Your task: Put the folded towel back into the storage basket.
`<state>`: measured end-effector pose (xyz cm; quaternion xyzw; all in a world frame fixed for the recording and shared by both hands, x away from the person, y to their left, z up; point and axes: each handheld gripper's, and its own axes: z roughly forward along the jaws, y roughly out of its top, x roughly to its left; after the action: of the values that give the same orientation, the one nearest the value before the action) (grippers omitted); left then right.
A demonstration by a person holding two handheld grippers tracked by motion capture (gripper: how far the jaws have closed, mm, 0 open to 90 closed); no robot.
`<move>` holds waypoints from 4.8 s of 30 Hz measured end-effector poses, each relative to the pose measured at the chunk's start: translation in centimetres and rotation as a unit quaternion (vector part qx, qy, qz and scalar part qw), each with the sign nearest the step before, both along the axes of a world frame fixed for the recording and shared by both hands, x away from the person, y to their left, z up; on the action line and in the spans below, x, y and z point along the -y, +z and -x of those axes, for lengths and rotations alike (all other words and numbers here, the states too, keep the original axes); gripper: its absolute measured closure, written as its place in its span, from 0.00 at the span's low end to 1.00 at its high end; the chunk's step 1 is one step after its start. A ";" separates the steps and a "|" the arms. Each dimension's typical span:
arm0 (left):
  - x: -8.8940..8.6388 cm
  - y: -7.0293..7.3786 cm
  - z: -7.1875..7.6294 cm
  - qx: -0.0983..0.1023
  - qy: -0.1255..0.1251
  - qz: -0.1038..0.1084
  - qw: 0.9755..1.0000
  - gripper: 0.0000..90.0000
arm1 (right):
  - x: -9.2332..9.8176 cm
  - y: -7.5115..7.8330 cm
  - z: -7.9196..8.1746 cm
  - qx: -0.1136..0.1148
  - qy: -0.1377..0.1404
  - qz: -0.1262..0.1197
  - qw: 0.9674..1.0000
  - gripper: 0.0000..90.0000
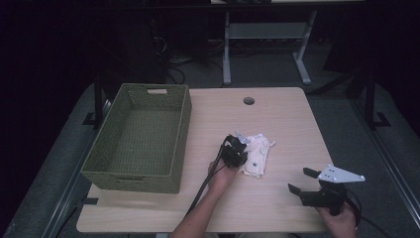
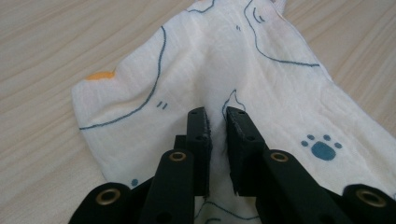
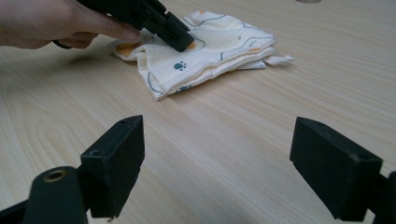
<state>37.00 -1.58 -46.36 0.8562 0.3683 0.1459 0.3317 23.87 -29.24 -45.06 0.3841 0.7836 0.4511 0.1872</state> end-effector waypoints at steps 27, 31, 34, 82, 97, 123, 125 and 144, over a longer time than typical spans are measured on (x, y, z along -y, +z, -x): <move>-4.3 3.9 0.4 -0.124 -0.014 0.221 0.967 0.93 | 0.4 0.1 0.1 0.003 -0.010 -0.003 1.000 0.19; -4.5 4.8 1.0 -0.120 -0.030 0.216 0.968 0.93 | 0.5 0.1 0.2 0.003 -0.013 -0.003 1.000 0.19; -4.8 5.6 1.4 -0.119 -0.037 0.223 0.967 0.93 | 0.5 0.1 0.2 0.004 -0.015 -0.002 1.000 0.19; -11.0 11.6 2.5 -0.145 -0.065 0.288 0.944 0.93 | 0.4 -0.1 0.4 0.003 -0.032 0.006 0.999 0.19; -12.7 13.0 2.3 -0.145 -0.065 0.302 0.940 0.93 | 0.6 -0.2 0.3 0.002 -0.038 0.007 0.999 0.19; -15.6 14.5 2.0 -0.143 -0.057 0.315 0.936 0.93 | 0.7 -0.4 0.1 -0.001 -0.047 0.007 0.999 0.19; -16.0 14.6 2.0 -0.144 -0.057 0.317 0.936 0.93 | 0.7 -0.4 0.1 -0.002 -0.049 0.007 0.999 0.19; -18.8 15.9 1.6 -0.142 -0.054 0.328 0.932 0.93 | 0.8 -0.5 0.1 0.000 -0.058 0.007 0.998 0.19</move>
<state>35.38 17.19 -30.41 0.7300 0.3920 -0.1240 0.5459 23.75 -30.04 -45.53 0.4281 0.7630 0.4338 0.2155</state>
